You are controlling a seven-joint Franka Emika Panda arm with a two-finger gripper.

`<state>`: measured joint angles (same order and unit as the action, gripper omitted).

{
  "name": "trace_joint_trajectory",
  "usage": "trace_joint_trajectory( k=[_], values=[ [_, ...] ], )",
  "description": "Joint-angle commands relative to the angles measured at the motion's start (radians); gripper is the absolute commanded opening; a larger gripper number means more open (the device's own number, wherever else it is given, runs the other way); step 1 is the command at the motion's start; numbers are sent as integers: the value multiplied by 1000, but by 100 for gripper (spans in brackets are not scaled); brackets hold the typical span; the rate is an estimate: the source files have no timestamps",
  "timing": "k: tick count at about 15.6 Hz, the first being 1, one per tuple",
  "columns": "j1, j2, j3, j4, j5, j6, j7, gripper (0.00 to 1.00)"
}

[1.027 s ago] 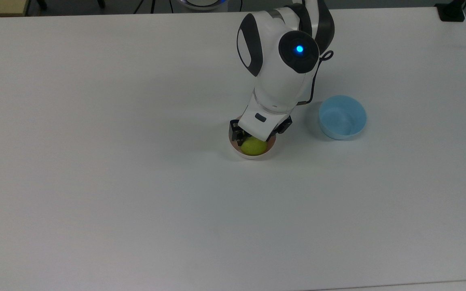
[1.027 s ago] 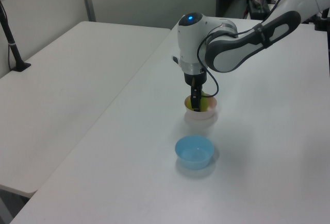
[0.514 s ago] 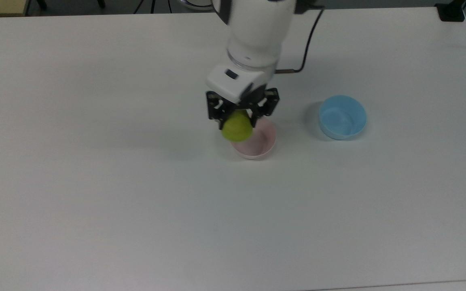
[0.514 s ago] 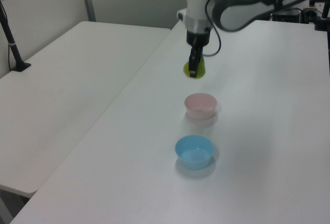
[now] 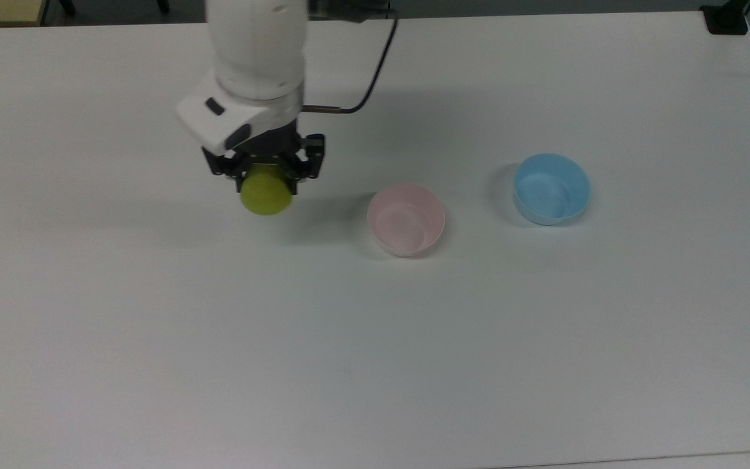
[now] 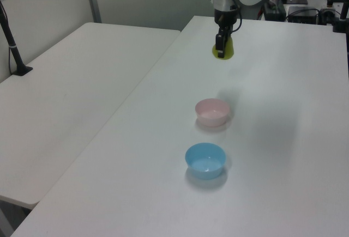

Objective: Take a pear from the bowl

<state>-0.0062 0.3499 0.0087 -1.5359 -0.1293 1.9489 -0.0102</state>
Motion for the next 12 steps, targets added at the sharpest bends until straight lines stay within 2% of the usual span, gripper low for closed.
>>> trace_joint_trajectory(
  k=[1, 6, 10, 11, 12],
  values=[
    [-23, 20, 8, -29, 14, -13, -71, 31],
    [-11, 103, 7, -38, 14, -1, -97, 37],
    [0, 130, 7, -46, 7, 39, -90, 49],
    [0, 135, 7, -47, 2, 42, -90, 55],
    [0, 136, 7, -47, 2, 48, -86, 68]
  ],
)
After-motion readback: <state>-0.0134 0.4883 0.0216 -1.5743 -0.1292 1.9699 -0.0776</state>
